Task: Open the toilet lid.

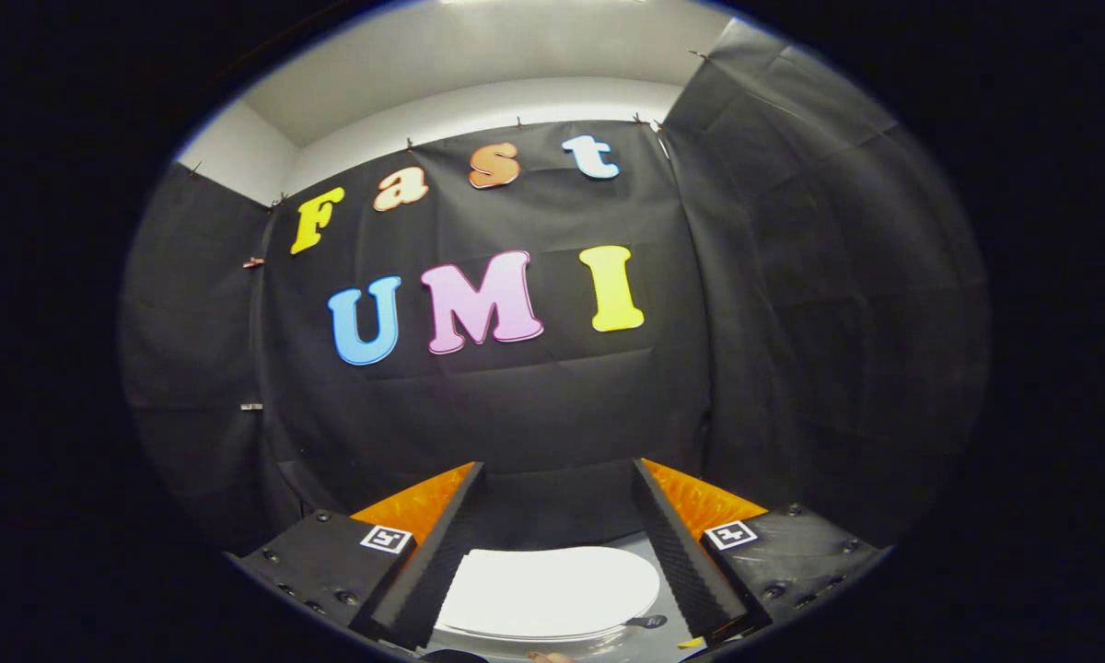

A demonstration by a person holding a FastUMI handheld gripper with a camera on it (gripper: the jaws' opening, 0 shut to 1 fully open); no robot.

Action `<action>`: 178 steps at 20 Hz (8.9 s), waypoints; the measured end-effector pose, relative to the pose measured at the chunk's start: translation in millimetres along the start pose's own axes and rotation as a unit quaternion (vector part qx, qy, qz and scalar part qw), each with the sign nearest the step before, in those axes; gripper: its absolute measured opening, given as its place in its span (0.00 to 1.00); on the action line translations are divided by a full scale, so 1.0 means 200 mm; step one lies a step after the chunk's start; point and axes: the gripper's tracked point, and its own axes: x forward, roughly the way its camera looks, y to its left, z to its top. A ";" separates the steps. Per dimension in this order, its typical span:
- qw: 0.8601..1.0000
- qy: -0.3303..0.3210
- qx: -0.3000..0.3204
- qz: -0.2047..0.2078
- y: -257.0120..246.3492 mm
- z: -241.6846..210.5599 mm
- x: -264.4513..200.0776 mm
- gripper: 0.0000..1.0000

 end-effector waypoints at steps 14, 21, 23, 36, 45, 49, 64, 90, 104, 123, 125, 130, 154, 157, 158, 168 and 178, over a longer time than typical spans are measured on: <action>0.961 0.118 0.205 -0.146 -0.95 -0.92 0.42 0.99; 0.894 0.219 0.336 -0.202 -1.23 -1.64 0.43 0.99; 0.874 0.250 0.360 -0.212 -1.25 -1.84 0.42 1.00; 0.804 0.354 0.434 -0.200 -1.02 -2.44 0.37 0.80; 0.815 0.337 0.436 -0.177 -1.00 -2.45 0.40 0.24; 0.824 0.341 0.420 -0.172 -0.99 -2.41 0.39 0.05; 0.914 0.268 0.288 -0.102 -0.60 -1.60 0.46 0.05; 0.988 0.114 -0.026 0.096 1.01 -0.77 0.45 0.05; 0.969 0.112 -0.127 0.177 1.58 -0.85 0.38 0.05; 0.962 0.116 -0.119 0.216 1.74 -0.83 0.27 0.53; 0.966 0.094 -0.112 0.213 1.69 -0.70 0.22 0.98; 0.973 0.059 -0.097 0.202 1.52 -0.41 0.11 0.99; 0.990 -0.001 -0.071 0.118 0.82 0.16 -0.33 0.99; 0.990 -0.001 -0.079 0.120 0.83 0.16 -0.34 0.99; 0.989 -0.001 -0.081 0.120 0.83 0.16 -0.34 0.99; 0.989 -0.003 -0.090 0.117 0.86 0.15 -0.35 0.99; 0.989 0.002 -0.090 0.120 0.88 0.13 -0.35 0.99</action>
